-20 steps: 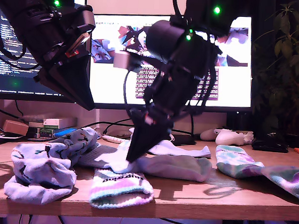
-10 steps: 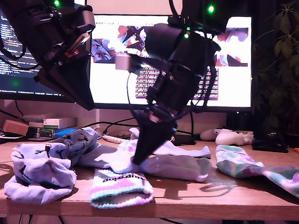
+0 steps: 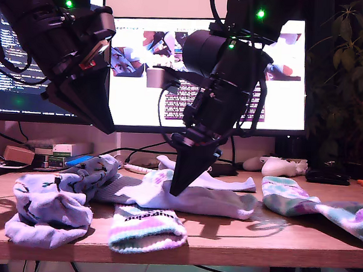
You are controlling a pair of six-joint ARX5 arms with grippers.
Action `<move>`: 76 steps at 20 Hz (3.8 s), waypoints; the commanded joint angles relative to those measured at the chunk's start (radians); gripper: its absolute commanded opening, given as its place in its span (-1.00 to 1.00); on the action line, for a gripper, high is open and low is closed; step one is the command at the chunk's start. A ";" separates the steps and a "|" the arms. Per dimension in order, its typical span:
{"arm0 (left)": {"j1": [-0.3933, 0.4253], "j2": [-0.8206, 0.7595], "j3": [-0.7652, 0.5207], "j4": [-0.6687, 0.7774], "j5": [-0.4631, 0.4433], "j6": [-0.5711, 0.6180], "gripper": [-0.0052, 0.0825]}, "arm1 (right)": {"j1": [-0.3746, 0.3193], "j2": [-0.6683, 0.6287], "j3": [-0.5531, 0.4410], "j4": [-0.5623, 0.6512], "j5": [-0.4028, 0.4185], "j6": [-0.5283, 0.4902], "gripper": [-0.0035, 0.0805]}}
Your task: Pair up the socks based on colour and pattern, by placing them on top of one another
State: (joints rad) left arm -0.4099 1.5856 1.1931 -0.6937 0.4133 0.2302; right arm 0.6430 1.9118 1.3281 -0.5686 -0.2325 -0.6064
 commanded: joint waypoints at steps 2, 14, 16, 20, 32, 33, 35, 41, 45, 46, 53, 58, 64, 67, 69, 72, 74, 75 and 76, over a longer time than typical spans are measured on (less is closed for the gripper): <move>-0.001 0.011 -0.008 0.021 -0.021 0.011 -0.56 | -0.003 0.006 0.010 -0.008 0.045 0.092 -0.95; -0.118 0.060 -0.009 0.109 -0.174 0.107 -0.05 | -0.082 -0.134 0.077 -0.019 0.109 0.257 -0.95; -0.133 0.080 -0.009 0.159 -0.195 0.137 -0.05 | -0.094 -0.142 0.077 -0.028 0.109 0.260 -0.95; -0.158 0.149 -0.009 0.294 -0.234 0.163 0.04 | -0.101 -0.144 0.077 -0.036 0.108 0.261 -0.95; -0.165 0.225 -0.009 0.394 -0.182 0.171 0.18 | -0.123 -0.144 0.078 -0.036 0.108 0.261 -0.95; -0.167 0.225 -0.009 0.392 -0.175 0.171 0.18 | -0.126 -0.144 0.078 -0.035 0.107 0.261 -0.95; -0.171 0.236 -0.009 0.400 -0.167 0.171 0.13 | -0.128 -0.144 0.078 -0.037 0.106 0.263 -0.95; -0.175 0.307 -0.009 0.444 -0.164 0.210 -0.84 | -0.129 -0.144 0.078 -0.060 0.105 0.264 -0.95; -0.172 0.317 -0.008 0.501 -0.185 0.267 -0.93 | -0.128 -0.144 0.079 -0.118 0.105 0.268 -0.95; -0.172 0.317 -0.008 0.519 -0.190 0.269 -0.93 | -0.128 -0.144 0.079 -0.134 0.105 0.269 -0.95; -0.187 0.319 -0.008 0.653 -0.168 0.299 -0.93 | -0.128 -0.146 0.078 -0.278 0.093 0.310 -0.95; -0.192 0.357 -0.008 0.775 -0.085 0.302 -0.93 | -0.127 -0.146 0.078 -0.322 0.022 0.406 -0.95; -0.202 0.439 -0.008 0.897 -0.047 0.302 -0.93 | -0.126 -0.143 0.078 -0.300 0.005 0.478 -0.95; -0.202 0.451 -0.008 0.940 -0.047 0.303 -0.93 | -0.126 -0.134 0.078 -0.300 -0.005 0.506 -0.95; -0.199 0.451 -0.008 0.990 -0.047 0.303 -0.93 | -0.124 -0.121 0.078 -0.302 -0.010 0.506 -0.95; -0.197 0.451 -0.008 1.015 -0.048 0.304 -0.42 | -0.119 -0.082 0.078 -0.289 -0.028 0.507 -0.95; -0.197 0.451 -0.007 1.016 -0.051 0.331 -0.11 | -0.117 -0.060 0.078 -0.264 -0.041 0.524 -0.95; -0.197 0.451 -0.007 1.017 -0.067 0.356 -0.09 | -0.114 -0.056 0.078 -0.254 -0.050 0.531 -0.95; -0.196 0.451 -0.006 1.017 -0.087 0.376 -0.09 | -0.113 -0.055 0.078 -0.249 -0.050 0.531 -0.95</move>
State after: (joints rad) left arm -0.6064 2.0289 1.1927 0.3141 0.3336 0.5701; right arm 0.5194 1.8519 1.3991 -0.8227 -0.2775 -0.0807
